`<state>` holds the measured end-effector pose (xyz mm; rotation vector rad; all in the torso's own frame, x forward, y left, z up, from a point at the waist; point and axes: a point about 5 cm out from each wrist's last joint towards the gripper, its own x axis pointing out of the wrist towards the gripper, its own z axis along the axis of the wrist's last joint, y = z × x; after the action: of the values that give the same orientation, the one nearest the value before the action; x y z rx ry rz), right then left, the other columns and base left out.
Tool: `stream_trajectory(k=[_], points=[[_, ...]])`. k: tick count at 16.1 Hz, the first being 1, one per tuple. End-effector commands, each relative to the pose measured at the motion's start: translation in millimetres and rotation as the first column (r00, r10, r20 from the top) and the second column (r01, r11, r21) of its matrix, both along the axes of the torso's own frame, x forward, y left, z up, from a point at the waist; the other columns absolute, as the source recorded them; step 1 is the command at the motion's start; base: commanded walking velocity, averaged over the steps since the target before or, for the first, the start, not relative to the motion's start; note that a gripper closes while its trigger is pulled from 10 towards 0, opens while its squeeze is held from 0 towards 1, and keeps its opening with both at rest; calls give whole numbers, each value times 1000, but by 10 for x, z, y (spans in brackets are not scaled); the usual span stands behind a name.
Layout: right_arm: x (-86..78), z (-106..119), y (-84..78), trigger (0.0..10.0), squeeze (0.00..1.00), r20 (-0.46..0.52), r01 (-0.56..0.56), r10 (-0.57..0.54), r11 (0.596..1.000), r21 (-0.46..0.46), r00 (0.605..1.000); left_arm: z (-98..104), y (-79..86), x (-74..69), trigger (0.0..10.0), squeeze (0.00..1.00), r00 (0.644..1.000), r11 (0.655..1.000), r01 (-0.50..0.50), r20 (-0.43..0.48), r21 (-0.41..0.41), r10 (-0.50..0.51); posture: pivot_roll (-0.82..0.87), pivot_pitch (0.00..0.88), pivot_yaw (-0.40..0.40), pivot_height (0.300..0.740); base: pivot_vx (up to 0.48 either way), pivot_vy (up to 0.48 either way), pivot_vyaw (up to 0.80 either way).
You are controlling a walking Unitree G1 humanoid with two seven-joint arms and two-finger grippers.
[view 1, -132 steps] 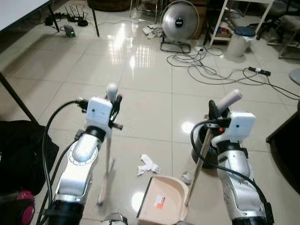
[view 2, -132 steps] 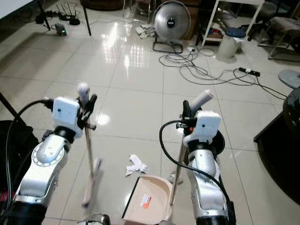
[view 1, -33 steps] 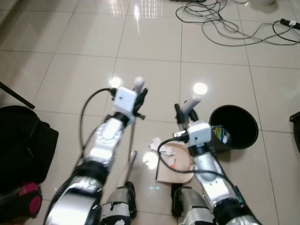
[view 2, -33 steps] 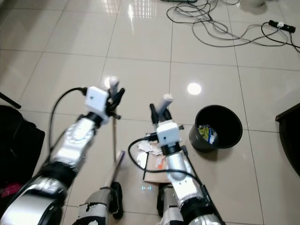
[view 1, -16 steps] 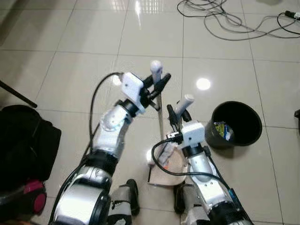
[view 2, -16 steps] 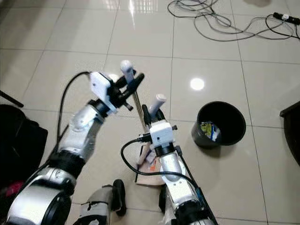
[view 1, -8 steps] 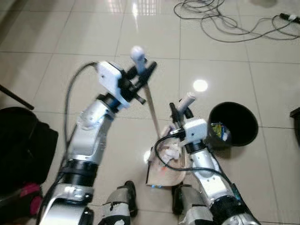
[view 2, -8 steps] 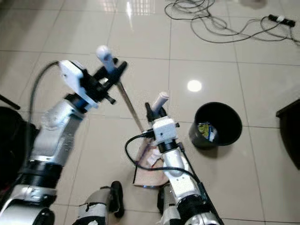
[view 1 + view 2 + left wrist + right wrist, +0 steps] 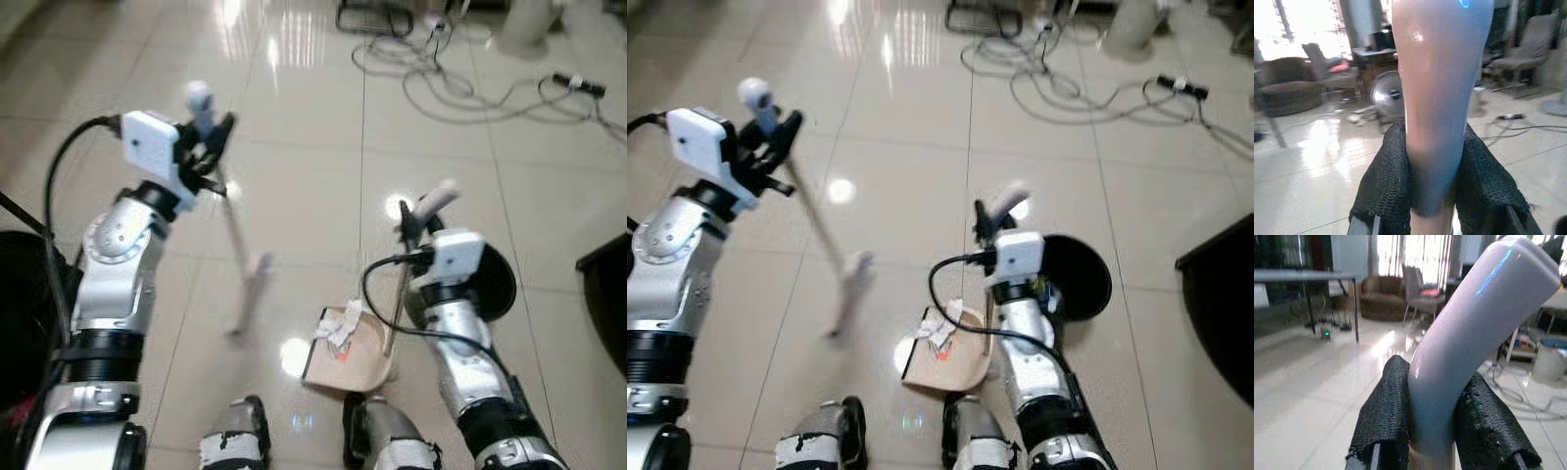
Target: Sweep floor
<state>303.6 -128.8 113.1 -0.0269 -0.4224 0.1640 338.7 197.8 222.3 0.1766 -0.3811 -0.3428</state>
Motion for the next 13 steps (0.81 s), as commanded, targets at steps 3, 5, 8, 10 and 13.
stream_trajectory(k=[3,5,8,10,13], points=[[-30,321,-86,10000,0,130,-37,27,997,73,991,-73,109,-14,10000,0,998,998,-64,1,-6,64,36,99,-28,740,0,0,0],[-73,486,-149,10000,0,177,-43,26,995,93,984,-143,106,-40,10000,0,996,996,-86,-12,-22,86,23,82,-27,740,0,0,0],[-119,677,-214,10000,0,209,-48,21,991,124,978,-182,124,-59,10000,0,992,992,-122,-35,-38,121,20,79,-23,740,0,0,0],[-159,908,-251,10000,0,215,-83,50,985,151,975,-263,234,-89,10000,0,980,982,-183,-86,-42,179,6,74,-13,740,0,0,0],[-272,1284,-379,10000,0,217,-129,66,949,289,974,-424,203,-245,10000,0,981,984,-139,-153,-113,121,-6,71,11,740,0,0,0]])
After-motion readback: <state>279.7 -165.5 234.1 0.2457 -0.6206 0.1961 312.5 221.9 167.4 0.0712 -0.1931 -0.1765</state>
